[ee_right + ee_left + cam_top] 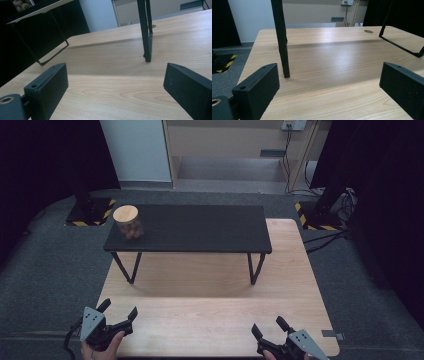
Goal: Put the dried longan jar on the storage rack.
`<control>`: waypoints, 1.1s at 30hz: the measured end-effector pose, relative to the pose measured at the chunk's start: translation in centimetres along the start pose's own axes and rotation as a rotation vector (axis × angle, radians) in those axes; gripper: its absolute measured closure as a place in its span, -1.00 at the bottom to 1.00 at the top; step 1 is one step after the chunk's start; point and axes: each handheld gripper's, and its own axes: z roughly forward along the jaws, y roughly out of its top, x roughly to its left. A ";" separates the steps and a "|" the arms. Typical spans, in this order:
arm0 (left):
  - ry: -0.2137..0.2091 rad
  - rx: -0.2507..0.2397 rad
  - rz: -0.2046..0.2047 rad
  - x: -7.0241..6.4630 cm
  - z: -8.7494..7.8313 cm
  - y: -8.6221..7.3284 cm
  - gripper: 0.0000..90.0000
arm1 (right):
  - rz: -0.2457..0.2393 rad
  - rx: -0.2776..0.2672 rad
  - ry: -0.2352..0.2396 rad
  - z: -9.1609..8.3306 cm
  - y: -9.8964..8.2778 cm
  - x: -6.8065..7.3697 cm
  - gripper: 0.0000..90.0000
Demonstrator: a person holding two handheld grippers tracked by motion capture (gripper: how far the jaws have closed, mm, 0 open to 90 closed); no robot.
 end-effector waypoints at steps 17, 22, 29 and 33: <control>0.008 0.015 -0.017 -0.4 -0.5 0.3 -0.97 | 0.001 0.007 -0.004 0.7 0.1 0.0 -0.87; 0.001 0.027 -0.016 -0.4 -0.4 0.3 -0.97 | 0.003 0.006 -0.008 0.8 0.0 -0.1 -0.87; 0.011 0.021 -0.017 -0.4 -0.6 0.3 -0.97 | 0.004 0.008 -0.011 0.8 -0.1 -0.1 -0.87; 0.013 0.028 -0.019 -0.3 -0.5 0.3 -0.97 | 0.006 0.008 -0.014 0.8 -0.1 -0.2 -0.87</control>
